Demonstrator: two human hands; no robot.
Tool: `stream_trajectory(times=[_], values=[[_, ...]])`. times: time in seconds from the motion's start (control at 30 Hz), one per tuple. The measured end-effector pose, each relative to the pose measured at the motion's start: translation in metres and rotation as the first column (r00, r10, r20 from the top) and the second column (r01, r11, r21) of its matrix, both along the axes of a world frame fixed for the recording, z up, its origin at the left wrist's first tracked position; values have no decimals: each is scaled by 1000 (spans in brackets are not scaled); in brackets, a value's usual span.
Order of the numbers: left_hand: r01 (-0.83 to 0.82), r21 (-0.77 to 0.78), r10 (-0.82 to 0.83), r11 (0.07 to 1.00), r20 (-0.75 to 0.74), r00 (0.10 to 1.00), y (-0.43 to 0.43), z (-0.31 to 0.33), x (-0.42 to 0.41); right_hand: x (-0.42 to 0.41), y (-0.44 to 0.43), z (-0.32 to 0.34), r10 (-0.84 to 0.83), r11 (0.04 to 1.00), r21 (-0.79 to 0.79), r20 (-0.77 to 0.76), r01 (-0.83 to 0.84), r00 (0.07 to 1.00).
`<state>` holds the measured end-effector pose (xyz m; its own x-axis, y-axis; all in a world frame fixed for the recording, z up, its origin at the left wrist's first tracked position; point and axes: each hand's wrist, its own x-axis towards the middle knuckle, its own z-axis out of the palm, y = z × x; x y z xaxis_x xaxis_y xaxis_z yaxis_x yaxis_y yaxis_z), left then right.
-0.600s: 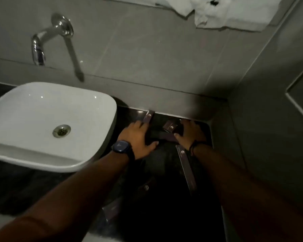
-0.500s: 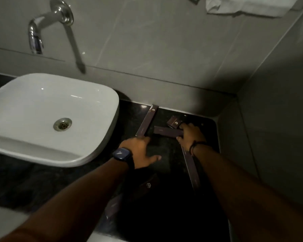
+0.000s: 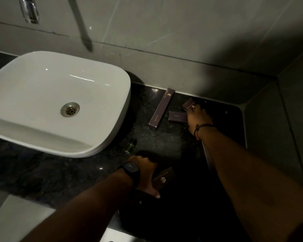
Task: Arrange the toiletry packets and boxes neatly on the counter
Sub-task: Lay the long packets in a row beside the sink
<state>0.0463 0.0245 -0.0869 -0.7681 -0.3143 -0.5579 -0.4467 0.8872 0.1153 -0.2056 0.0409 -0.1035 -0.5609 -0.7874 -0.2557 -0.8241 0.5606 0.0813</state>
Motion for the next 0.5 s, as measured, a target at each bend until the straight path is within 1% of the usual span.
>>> stream_trajectory(times=[0.13,0.27,0.37,0.5], values=[[-70,43,73,997,-86,994,-5,-6,0,4,4,5,44,998,-31,-47,-45,998],[-208,113,225,972,-178,958,-4,-8,8,17,13,17,101,989,-99,-53,-106,993],[-318,118,335,941,-178,925,-3,-8,16,40,24,29,138,975,-160,-89,-151,986],[-385,125,401,914,-152,903,1,-6,35,86,52,36,318,941,-82,-115,-328,941]])
